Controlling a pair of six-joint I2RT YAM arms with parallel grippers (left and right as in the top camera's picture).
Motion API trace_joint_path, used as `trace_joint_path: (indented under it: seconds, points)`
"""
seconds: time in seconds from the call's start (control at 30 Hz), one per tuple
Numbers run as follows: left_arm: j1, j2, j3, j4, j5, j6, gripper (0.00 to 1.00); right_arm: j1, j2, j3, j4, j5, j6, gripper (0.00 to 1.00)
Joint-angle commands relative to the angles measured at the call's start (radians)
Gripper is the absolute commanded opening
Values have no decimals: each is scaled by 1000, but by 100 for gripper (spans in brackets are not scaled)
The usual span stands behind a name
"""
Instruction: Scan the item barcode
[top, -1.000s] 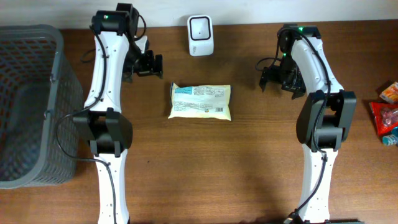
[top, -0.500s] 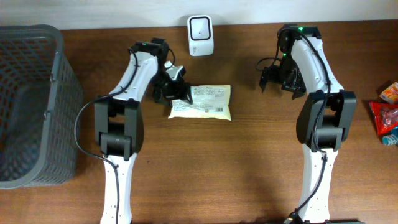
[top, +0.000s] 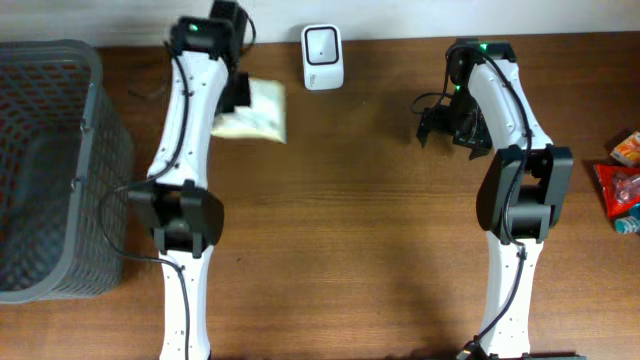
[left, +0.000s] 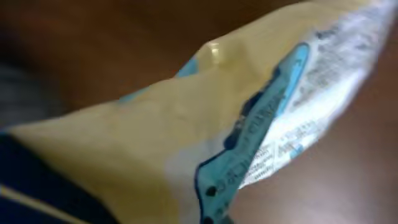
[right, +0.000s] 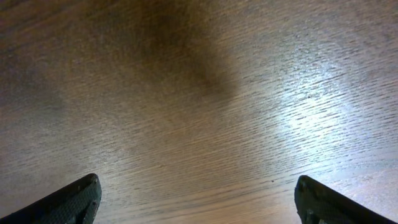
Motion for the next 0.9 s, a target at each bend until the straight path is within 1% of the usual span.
trace_joint_path:
  seconds: [0.0, 0.03, 0.07, 0.13, 0.2, 0.27, 0.37, 0.43, 0.47, 0.5, 0.53, 0.57, 0.6, 0.63, 0.67, 0.73, 0.83, 0.87]
  points:
    - [-13, -35, 147, -60, -550, -79, 0, -2, -11, 15, 0, 12, 9, 98]
    - [-14, -35, 147, -81, -655, -79, 0, -2, -11, 15, 0, 12, 9, 98]
    - [-14, -33, 139, -90, -694, -79, 0, -2, -11, 15, 0, 12, 9, 98]
    - [-14, -33, 119, -90, -692, -87, 0, -2, -11, 15, 0, 12, 9, 98]
    - [-14, -32, 36, -77, -723, -87, 0, -2, -11, 15, 0, 12, 9, 98]
    - [-21, -32, -69, -63, -719, -87, 0, -2, -11, 15, 0, 12, 9, 98]
    - [-74, -32, -196, -47, -709, -91, 0, -2, -11, 15, 0, 12, 9, 98]
    - [-139, -32, -218, -33, -604, -91, 0, -2, -11, 15, 0, 12, 9, 98]
    - [-177, -32, -218, -23, -516, -90, 1, -2, -11, 15, 0, 12, 9, 98]
    - [-210, -32, -218, -15, -447, -90, 4, -2, -11, 15, 0, 12, 9, 98]
    - [-251, -32, -218, -3, -346, -90, 8, -2, -11, 15, 0, 12, 9, 98]
    - [-281, -32, -218, 8, -248, -90, 20, -2, -11, 15, 0, 12, 9, 98]
    - [-296, -32, -218, 15, -199, -90, 27, -2, -11, 15, 0, 12, 9, 98]
    - [-320, -32, -218, 31, -119, -90, 29, -2, -11, 15, 0, 12, 9, 98]
    - [-336, -32, -218, 43, -72, -90, 25, -2, -11, 15, 0, 12, 9, 98]
    - [-376, -32, -218, 80, 65, -90, 18, -2, -11, 15, 0, 12, 9, 98]
    - [-415, -32, -218, 126, 242, -90, 14, -2, -11, 15, 0, 12, 9, 98]
    - [-426, -32, -218, 142, 253, -89, 14, -2, -11, 15, 0, 12, 8, 99]
